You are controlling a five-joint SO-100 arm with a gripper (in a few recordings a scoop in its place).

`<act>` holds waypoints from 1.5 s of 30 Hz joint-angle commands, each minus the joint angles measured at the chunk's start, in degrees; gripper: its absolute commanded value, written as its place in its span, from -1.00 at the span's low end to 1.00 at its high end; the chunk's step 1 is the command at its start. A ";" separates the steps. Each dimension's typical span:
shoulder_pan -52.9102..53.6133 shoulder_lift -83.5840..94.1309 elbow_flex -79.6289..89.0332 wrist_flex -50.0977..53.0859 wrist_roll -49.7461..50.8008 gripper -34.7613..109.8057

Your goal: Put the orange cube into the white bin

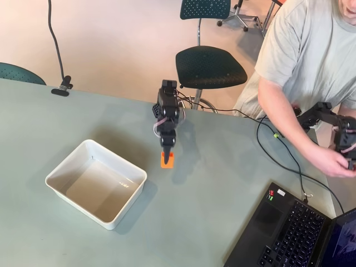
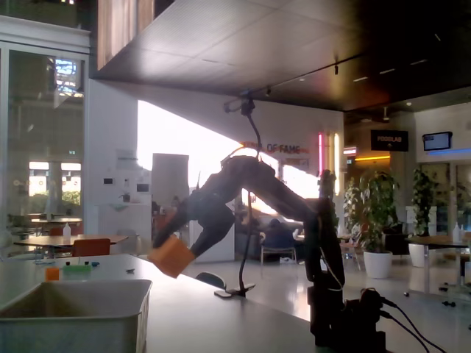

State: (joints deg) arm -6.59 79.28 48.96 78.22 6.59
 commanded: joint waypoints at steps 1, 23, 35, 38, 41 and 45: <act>4.75 2.11 -7.56 -0.88 -1.93 -0.16; 22.15 -27.25 -18.90 -38.50 -3.25 -0.15; 22.24 -27.42 -18.54 -29.53 -3.08 0.13; 22.24 -27.33 -18.54 -29.44 -3.08 0.23; 22.24 -25.75 -19.07 -28.48 -3.08 0.26; 22.32 -16.61 -19.25 -20.13 -3.08 0.26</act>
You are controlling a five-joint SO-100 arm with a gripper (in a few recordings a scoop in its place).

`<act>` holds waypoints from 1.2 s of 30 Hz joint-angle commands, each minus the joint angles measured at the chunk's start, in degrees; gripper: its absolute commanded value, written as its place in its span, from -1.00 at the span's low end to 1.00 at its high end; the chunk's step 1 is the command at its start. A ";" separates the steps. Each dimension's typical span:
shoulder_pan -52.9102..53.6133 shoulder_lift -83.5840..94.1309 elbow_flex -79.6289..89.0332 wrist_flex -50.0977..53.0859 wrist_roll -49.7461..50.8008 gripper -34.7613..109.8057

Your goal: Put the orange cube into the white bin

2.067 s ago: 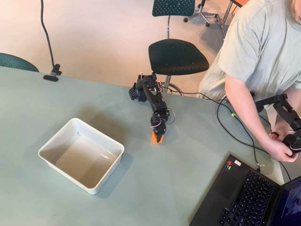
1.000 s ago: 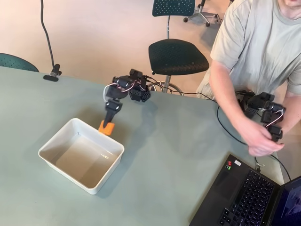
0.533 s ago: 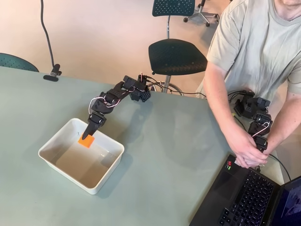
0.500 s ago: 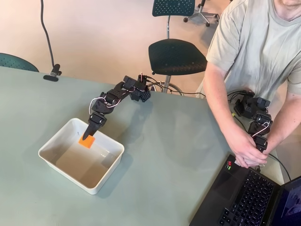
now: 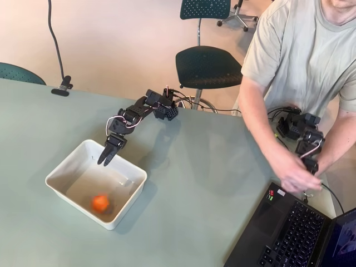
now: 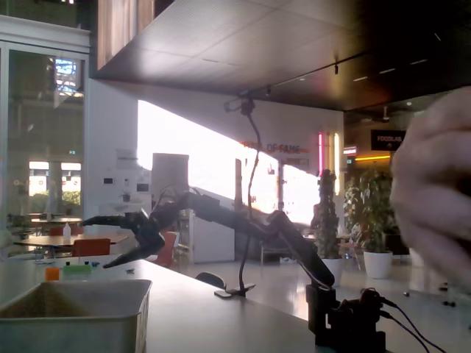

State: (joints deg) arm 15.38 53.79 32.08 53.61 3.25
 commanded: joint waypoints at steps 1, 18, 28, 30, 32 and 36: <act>0.35 11.78 -2.37 7.21 0.26 0.26; 0.35 56.07 0.88 44.65 2.90 0.26; -0.53 85.87 42.89 43.24 2.90 0.26; -0.53 93.08 54.14 40.08 2.99 0.26; -0.53 100.46 66.45 35.16 2.99 0.26; -0.62 114.96 93.25 22.24 2.99 0.26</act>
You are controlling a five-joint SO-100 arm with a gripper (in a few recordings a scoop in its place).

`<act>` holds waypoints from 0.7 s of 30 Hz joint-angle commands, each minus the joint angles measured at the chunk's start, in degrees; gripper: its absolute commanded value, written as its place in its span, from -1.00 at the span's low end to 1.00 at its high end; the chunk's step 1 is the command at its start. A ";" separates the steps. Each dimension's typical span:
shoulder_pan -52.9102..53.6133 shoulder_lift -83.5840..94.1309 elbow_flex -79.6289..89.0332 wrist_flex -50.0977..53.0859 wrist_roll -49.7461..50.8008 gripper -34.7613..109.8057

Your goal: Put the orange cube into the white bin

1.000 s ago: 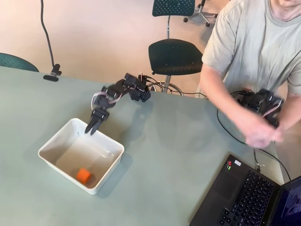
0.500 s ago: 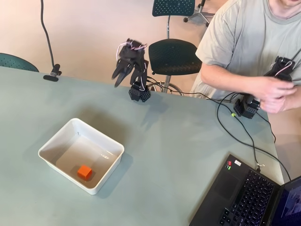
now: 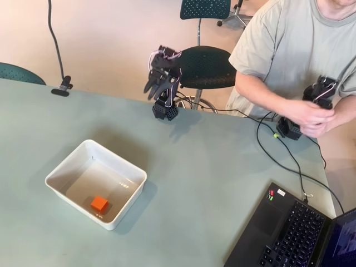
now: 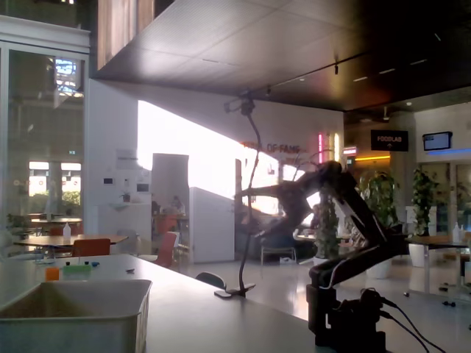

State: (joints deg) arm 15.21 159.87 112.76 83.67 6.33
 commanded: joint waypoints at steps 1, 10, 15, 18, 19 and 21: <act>-0.44 12.92 19.51 -11.07 -0.09 0.26; 0.00 30.94 49.22 -25.14 0.26 0.26; -0.44 30.85 50.71 -26.02 0.09 0.26; -0.53 30.85 50.80 -26.02 0.09 0.26; -0.53 30.85 50.80 -26.02 0.09 0.26; -0.53 30.85 51.06 -26.02 0.09 0.26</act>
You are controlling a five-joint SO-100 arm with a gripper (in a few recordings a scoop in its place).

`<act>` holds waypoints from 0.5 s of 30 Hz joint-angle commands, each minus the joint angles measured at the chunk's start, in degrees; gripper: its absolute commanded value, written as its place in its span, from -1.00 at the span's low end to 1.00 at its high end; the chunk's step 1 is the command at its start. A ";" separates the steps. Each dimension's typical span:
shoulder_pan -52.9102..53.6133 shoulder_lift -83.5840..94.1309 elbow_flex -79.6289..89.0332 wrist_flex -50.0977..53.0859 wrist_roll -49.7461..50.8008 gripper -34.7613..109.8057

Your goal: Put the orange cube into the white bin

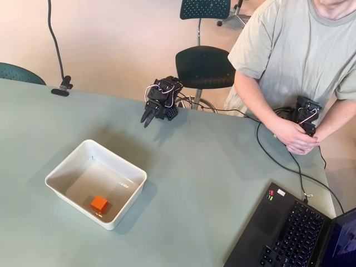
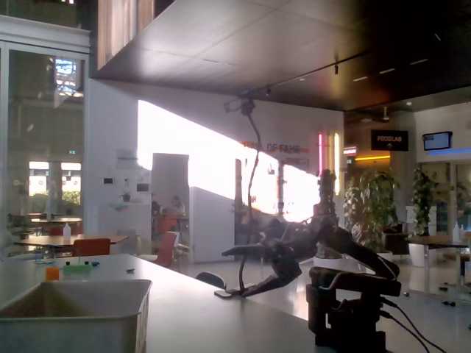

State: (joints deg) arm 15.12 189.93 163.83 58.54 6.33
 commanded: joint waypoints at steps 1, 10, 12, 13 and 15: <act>-0.44 0.53 0.00 -0.88 0.09 0.26; -0.35 0.35 7.12 -0.88 0.18 0.26; -0.35 0.09 7.38 -0.88 0.18 0.26; -0.35 0.09 7.47 -0.88 0.18 0.26; -0.35 0.09 7.56 -0.88 0.18 0.26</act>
State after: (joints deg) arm 15.12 189.93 171.56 58.36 6.33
